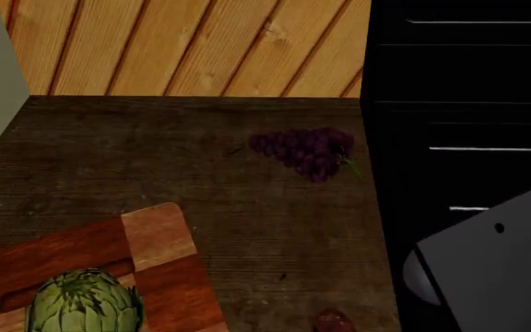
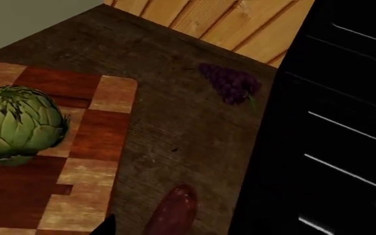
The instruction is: Clear the non-vegetable object off the cutting board and place the vegetables onto it.
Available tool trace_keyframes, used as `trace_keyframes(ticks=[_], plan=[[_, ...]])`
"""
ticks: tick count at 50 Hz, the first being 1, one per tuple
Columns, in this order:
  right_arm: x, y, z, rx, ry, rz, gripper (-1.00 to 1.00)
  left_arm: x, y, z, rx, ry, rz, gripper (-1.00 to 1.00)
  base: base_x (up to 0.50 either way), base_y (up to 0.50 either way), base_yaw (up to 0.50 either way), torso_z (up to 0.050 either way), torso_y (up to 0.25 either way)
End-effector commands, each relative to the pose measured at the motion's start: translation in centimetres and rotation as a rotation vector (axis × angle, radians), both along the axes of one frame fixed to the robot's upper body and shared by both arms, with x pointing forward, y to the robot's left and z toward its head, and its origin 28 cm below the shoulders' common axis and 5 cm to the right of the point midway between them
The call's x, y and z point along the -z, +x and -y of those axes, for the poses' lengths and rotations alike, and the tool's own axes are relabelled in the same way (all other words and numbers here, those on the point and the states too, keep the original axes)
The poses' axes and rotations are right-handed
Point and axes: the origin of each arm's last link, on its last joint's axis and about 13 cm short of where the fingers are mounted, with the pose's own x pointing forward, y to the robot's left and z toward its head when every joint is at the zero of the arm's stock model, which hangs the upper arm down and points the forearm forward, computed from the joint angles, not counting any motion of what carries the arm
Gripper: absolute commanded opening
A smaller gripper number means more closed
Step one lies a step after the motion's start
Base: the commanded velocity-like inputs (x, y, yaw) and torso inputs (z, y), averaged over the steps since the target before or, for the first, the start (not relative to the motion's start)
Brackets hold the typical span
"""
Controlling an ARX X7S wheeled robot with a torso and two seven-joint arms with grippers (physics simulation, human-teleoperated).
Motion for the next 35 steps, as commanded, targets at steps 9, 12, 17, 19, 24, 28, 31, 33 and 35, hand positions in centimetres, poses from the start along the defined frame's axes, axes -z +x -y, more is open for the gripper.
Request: trace_keyframes(ticks=[9, 12, 17, 19, 24, 28, 31, 33, 35], plan=[[0.9, 1.2, -0.1, -0.040, 0.013, 0.018, 1.00, -0.8, -0.8, -1.5, -0.047, 0.065, 0.017, 1.00, 0.02, 0.01, 0.01, 0.002, 0.000], [1.3, 1.7, -0.2, -0.043, 0.017, 0.011, 1.00, -0.8, -0.8, -1.5, -0.048, 0.066, 0.015, 1.00, 0.02, 0.01, 0.02, 0.000, 0.000], [1.8, 2.2, -0.3, -0.046, 0.029, -0.003, 1.00, -0.7, -0.7, -1.5, -0.048, 0.067, 0.013, 1.00, 0.02, 0.01, 0.02, 0.002, 0.000], [2.1, 2.4, -0.4, -0.049, 0.031, -0.011, 1.00, -0.6, -0.6, -1.4, -0.048, 0.068, 0.011, 1.00, 0.02, 0.01, 0.02, 0.005, 0.000], [3.0, 2.8, -0.4, -0.044, 0.039, -0.033, 1.00, -0.4, -0.5, -1.5, -0.049, 0.068, 0.007, 1.00, 0.02, 0.01, 0.02, 0.002, 0.000], [3.3, 3.1, -0.5, -0.041, 0.044, -0.046, 1.00, -0.1, -0.5, -1.5, -0.050, 0.067, 0.003, 1.00, 0.02, 0.01, 0.02, 0.000, 0.000], [3.6, 3.3, -0.6, -0.040, 0.047, -0.055, 1.00, -0.1, -0.5, -1.5, -0.048, 0.065, 0.004, 1.00, 0.02, 0.00, 0.02, 0.000, 0.000], [3.8, 3.4, -0.6, -0.039, 0.052, -0.061, 1.00, 0.0, -0.5, -1.6, -0.048, 0.064, 0.004, 1.00, 0.02, 0.00, 0.02, 0.005, 0.000], [3.9, 3.5, -0.7, -0.039, 0.051, -0.064, 1.00, 0.0, -0.6, -1.6, -0.049, 0.064, 0.004, 1.00, 0.02, 0.00, 0.02, 0.000, 0.000]])
